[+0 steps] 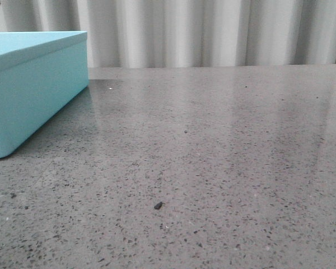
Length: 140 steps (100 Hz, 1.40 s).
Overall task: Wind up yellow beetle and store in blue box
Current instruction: 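Open the left gripper to release the beetle inside the box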
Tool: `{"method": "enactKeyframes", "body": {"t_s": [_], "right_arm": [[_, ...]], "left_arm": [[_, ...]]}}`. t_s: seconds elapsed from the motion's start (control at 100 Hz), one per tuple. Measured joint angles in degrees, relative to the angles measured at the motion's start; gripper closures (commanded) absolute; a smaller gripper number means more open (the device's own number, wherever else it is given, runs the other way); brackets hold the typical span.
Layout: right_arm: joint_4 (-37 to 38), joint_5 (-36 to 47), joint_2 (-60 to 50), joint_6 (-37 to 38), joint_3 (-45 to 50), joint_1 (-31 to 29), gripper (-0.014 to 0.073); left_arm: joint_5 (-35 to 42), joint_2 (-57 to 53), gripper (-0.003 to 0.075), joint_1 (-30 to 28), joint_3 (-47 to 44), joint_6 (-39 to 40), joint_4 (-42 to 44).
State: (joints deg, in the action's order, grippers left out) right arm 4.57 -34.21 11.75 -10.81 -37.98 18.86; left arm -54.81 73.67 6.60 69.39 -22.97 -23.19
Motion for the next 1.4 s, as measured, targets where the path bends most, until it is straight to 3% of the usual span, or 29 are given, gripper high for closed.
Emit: {"method": "enactKeyframes", "body": {"t_s": [0.27,0.5,0.73,0.94,1.15,1.4], "right_arm": [[2.65,-3.87,-5.94,0.0,0.0,0.0,0.0635],[2.87,-3.93,-7.0,0.0,0.0,0.02,0.0635],[2.87,-3.04,-7.12,0.0,0.0,1.52,0.0635],[2.87,-3.43,-11.37,0.0,0.43,1.77,0.0635],[3.13,-9.79,-12.67,0.23,3.26,1.77,0.0635],[3.76,-11.09,-12.67,0.34,4.73,1.77,0.0635]], "left_arm": [[2.56,-21.11,0.0683,0.0,-15.96,-0.56,-0.75],[11.99,-44.22,0.0743,0.0,-28.28,-0.69,-2.61],[16.91,-59.44,0.0741,0.0,-38.7,-0.69,-4.51],[19.02,-65.41,0.0741,0.0,-44.56,-0.69,-6.68],[22.92,-65.8,0.0741,0.0,-47.75,-0.69,-8.58],[22.67,-65.8,0.0741,0.0,-50.14,-0.69,-13.95]]}}
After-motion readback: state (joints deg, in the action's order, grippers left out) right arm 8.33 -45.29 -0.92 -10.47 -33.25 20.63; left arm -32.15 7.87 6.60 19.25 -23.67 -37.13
